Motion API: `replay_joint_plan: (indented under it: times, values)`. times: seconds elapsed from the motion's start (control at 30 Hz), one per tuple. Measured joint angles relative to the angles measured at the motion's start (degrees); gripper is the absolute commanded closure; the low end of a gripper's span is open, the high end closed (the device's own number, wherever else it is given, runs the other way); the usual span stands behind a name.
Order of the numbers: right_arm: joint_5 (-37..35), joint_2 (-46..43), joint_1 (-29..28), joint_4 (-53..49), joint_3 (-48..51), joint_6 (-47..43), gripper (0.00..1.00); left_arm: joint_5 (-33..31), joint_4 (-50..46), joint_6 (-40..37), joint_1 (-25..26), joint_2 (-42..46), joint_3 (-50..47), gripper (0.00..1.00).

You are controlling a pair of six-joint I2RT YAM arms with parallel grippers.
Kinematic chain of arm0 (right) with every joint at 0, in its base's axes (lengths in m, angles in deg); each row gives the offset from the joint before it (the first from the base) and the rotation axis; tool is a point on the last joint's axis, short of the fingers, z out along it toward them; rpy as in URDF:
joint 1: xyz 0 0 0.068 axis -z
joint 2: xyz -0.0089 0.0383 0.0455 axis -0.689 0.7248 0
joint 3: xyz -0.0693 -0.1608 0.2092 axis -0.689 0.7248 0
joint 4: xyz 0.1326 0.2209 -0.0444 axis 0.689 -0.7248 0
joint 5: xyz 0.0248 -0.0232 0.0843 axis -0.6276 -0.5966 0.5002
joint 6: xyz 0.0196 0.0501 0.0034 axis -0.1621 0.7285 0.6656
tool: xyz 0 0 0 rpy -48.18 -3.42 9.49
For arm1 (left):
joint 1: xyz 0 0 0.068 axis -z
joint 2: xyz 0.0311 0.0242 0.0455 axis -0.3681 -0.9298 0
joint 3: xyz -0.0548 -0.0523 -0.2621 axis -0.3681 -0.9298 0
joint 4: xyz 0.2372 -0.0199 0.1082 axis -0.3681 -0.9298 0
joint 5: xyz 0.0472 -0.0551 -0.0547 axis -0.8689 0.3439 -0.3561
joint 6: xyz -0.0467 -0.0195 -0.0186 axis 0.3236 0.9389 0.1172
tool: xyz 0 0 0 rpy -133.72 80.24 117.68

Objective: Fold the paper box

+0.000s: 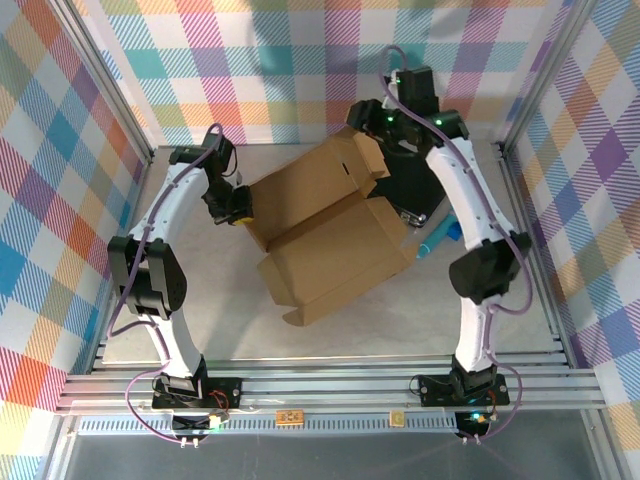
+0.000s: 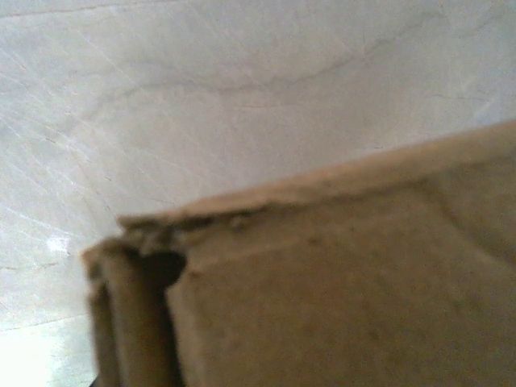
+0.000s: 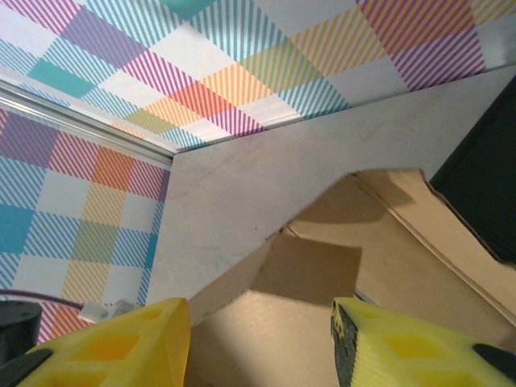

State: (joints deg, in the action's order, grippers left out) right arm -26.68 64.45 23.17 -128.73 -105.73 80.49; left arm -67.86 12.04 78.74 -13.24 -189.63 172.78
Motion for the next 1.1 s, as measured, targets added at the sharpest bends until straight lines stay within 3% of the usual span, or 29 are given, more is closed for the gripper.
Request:
replay_joint_plan:
  times: [0.27,0.63,0.73,0.8,1.1]
  values:
    - [-1.11,6.91,-2.25,-4.74,-3.76,-0.04,0.43,1.64,-0.26,-0.2,0.0,0.0,0.0,1.0]
    - [-2.93,7.19,-4.07,-4.59,-3.78,0.02,0.37,2.01,-0.81,-0.39,-0.28,0.0,0.0,1.0]
    - [-3.5,7.19,-4.83,-4.5,-3.78,0.48,0.49,2.01,-0.79,-0.39,-0.44,0.0,0.0,1.0]
    - [-3.65,7.19,-5.25,-4.48,-4.02,1.05,0.51,2.01,-0.79,-0.39,-0.44,0.0,0.0,1.0]
    - [-3.08,5.97,-5.57,-3.67,-4.2,5.16,0.41,2.19,-0.76,-0.42,-0.42,0.0,0.0,1.0]
